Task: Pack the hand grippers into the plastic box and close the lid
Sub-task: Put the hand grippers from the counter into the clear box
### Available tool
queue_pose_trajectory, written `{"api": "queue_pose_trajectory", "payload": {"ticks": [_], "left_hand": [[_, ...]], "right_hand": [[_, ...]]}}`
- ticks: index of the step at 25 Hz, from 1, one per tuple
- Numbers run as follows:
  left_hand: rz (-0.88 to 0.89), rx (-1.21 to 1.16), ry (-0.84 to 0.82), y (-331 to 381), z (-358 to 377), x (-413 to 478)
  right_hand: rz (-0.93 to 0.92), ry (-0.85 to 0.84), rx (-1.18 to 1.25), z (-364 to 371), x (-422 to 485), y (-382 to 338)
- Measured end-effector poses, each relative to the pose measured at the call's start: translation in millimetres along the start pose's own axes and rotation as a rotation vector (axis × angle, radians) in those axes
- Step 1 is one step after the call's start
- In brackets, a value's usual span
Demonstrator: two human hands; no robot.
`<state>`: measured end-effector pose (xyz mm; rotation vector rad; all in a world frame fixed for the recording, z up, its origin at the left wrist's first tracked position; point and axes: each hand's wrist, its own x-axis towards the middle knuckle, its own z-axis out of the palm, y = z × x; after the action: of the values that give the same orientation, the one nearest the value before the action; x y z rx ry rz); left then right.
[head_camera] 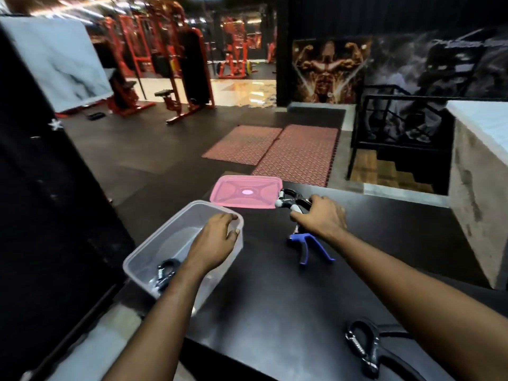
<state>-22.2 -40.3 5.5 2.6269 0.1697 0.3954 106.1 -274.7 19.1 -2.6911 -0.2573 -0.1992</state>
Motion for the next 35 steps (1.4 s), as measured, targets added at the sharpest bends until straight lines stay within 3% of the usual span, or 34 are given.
{"api": "queue_pose_trajectory", "payload": {"ticks": [9, 15, 22, 29, 35], "left_hand": [[-0.159, 0.048, 0.13, -117, -78, -27], [-0.173, -0.031, -0.054, -179, -82, -16], [-0.118, -0.212, -0.182, -194, -66, 3], [-0.139, -0.231, -0.16, -194, -59, 5], [-0.152, -0.238, -0.143, -190, -62, 3]], "right_hand": [[-0.244, -0.094, 0.116, 38, -19, -151], [-0.352, -0.211, -0.01, 71, -30, -222], [-0.257, -0.345, -0.34, 108, -27, -220], [-0.161, -0.546, -0.325, 144, -28, -219], [-0.189, -0.51, -0.38, 148, -24, -226]]}}
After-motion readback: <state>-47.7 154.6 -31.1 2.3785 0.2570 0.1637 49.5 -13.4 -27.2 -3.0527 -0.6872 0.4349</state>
